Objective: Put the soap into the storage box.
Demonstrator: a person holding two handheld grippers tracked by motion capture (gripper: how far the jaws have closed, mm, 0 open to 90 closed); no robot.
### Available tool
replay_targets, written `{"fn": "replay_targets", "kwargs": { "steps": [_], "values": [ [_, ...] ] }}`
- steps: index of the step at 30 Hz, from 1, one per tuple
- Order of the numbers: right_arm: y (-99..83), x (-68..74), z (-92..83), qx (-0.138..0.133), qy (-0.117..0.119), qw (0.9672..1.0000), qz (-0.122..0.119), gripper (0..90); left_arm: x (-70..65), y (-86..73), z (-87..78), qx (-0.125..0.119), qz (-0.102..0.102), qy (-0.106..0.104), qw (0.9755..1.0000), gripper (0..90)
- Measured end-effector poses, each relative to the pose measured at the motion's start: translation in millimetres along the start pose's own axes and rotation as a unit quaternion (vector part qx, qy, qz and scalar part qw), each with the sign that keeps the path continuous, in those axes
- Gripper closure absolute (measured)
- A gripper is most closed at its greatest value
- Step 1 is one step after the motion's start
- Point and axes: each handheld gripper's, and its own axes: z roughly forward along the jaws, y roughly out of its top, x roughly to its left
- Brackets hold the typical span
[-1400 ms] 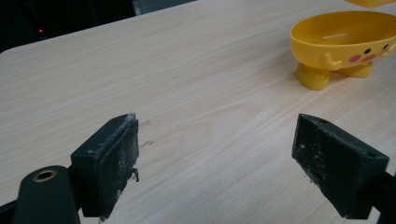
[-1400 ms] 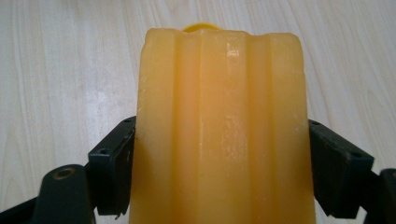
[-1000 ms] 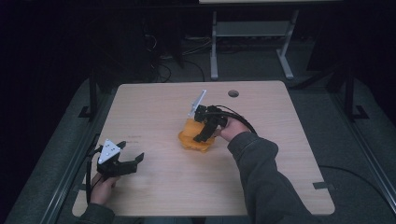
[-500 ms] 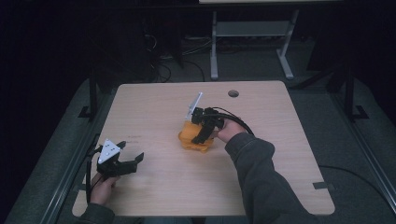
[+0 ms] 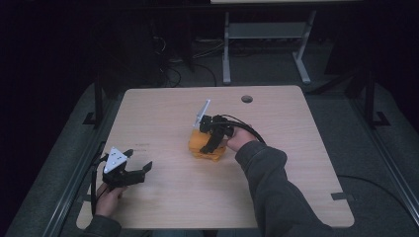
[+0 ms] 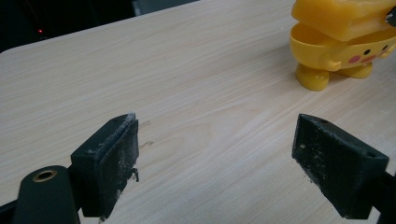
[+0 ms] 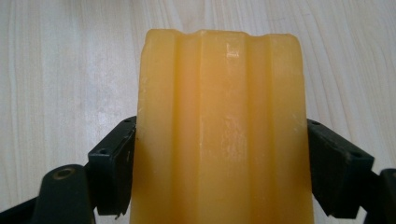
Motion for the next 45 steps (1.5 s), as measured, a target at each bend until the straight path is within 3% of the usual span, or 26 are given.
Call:
{"fn": "replay_targets", "kwargs": {
  "steps": [15,45],
  "values": [
    [-2.3,-2.6,8.4,0.007,0.004,1.0,0.0,20.2,-0.1,0.1,-0.5,0.0,0.0,0.0,1.0,14.0],
    [-8.1,-3.5,7.9,0.001,0.014,0.9995,0.029,16.0,0.0,0.1,-0.1,0.0,0.001,0.001,1.0,14.0]
  ]
}}
